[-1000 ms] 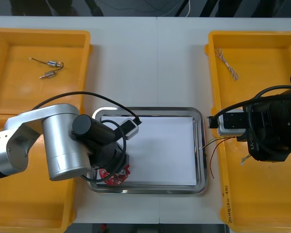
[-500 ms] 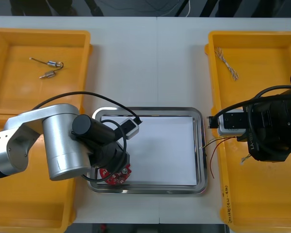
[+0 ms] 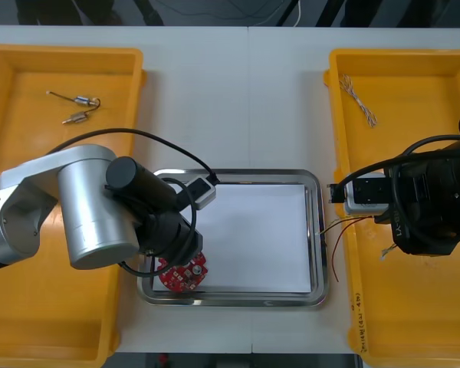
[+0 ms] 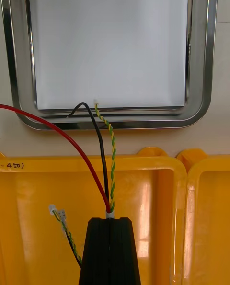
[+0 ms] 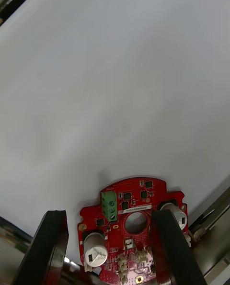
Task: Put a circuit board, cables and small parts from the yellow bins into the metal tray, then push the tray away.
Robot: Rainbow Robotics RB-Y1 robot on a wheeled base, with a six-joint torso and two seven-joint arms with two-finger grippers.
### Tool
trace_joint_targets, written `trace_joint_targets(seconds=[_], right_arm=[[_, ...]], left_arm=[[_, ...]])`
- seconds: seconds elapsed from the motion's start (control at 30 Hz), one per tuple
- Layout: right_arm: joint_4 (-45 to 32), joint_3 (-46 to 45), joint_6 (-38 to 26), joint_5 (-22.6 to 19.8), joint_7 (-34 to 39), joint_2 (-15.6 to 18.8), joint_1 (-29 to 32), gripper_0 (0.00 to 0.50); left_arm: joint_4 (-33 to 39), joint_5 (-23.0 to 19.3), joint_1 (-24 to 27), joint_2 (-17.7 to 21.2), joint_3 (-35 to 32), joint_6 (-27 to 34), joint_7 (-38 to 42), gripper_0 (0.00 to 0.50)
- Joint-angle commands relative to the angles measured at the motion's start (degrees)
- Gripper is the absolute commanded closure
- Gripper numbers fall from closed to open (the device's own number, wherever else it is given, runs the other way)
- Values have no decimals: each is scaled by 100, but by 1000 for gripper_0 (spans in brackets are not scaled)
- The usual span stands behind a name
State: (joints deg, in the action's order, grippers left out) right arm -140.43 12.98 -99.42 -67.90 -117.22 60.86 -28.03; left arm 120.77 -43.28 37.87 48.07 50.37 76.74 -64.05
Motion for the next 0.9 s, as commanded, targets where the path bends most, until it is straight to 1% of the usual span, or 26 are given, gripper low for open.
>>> trace_joint_targets(seconds=[0.03,0.23,0.4,0.47,0.5,0.6,0.63,0.7,0.8,0.9], right_arm=[[-196,284,107,93,67,216,-273,500],[-178,952,177,189,129,163,-809,500],[-99,1436,177,400,199,-83,-1161,500],[-2,1664,186,515,226,-276,-1284,500],[33,1717,186,541,234,-320,-1319,500],[252,2060,186,734,287,-672,-1503,500],[305,2112,186,769,296,-733,-1538,500],[455,2262,186,919,340,-988,-1591,500],[622,2341,177,1068,375,-1269,-1609,500],[877,2438,160,1156,393,-1551,-1609,500]], left_arm=[[403,-198,186,168,-555,403,569,0],[588,-717,98,273,-1249,957,560,0],[711,-1121,-34,379,-1908,1396,507,0],[755,-1270,-131,449,-2225,1590,472,0],[763,-1297,-157,458,-2295,1634,463,0],[772,-1508,-306,493,-2805,1924,393,0],[781,-1534,-324,502,-2875,1976,384,0],[790,-1587,-473,519,-3218,2152,323,0],[790,-1622,-632,563,-3578,2328,261,0],[798,-1640,-799,633,-3939,2486,208,0]])
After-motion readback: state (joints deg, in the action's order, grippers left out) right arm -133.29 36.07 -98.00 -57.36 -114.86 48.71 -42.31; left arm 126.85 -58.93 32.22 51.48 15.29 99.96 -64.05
